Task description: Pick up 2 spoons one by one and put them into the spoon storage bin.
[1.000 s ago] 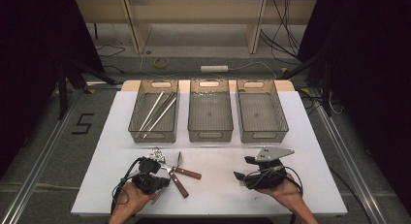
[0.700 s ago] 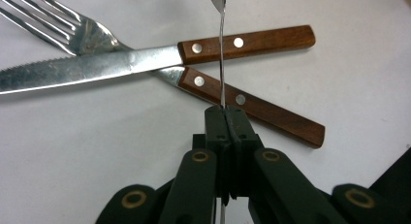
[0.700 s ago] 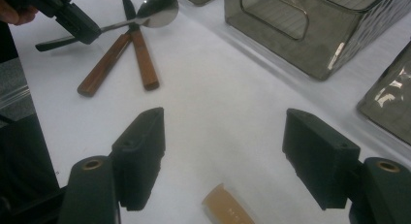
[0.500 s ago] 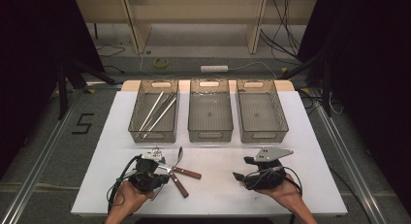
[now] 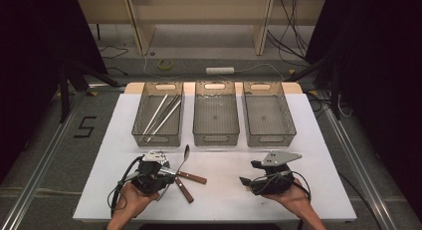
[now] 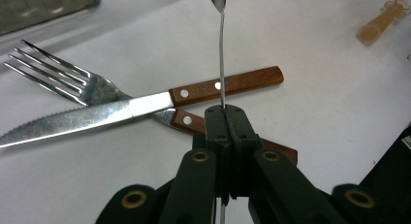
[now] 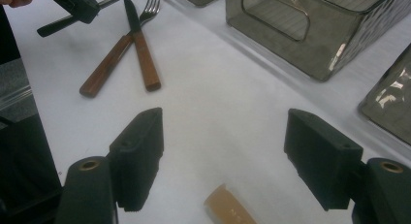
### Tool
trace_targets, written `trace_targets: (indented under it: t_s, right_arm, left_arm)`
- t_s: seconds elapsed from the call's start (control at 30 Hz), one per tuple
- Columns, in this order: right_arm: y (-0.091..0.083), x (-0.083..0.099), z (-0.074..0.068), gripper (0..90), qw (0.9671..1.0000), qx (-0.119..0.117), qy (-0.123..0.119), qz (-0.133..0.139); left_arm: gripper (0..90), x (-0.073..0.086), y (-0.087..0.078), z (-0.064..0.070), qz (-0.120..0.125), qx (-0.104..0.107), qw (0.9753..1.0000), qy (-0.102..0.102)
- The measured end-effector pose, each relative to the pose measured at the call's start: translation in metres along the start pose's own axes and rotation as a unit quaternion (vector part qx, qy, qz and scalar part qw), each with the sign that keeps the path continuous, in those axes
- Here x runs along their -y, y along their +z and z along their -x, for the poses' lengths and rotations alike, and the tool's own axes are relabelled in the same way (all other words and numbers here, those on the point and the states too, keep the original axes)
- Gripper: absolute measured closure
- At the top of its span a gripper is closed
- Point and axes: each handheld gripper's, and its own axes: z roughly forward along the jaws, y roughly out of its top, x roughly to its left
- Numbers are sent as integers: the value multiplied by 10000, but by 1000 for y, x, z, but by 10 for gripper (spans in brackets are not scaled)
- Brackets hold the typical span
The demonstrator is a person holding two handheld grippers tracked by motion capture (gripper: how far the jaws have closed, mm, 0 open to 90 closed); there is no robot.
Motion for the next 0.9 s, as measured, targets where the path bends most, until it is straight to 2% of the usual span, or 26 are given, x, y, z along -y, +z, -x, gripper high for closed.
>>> trace_targets:
  t_s: [0.3,0.53,0.9]
  right_arm:
    - [-1,0,1,314,10000,6,16,25]
    - [-2,0,1,314,10000,10,34,58]
    - [-4,1,2,313,9999,4,64,98]
  left_arm:
    - [891,-18,-5,0,284,81,9996,47]
    - [891,-45,-7,-4,543,91,9985,75]
    - [891,-90,-1,-9,793,107,9966,174]
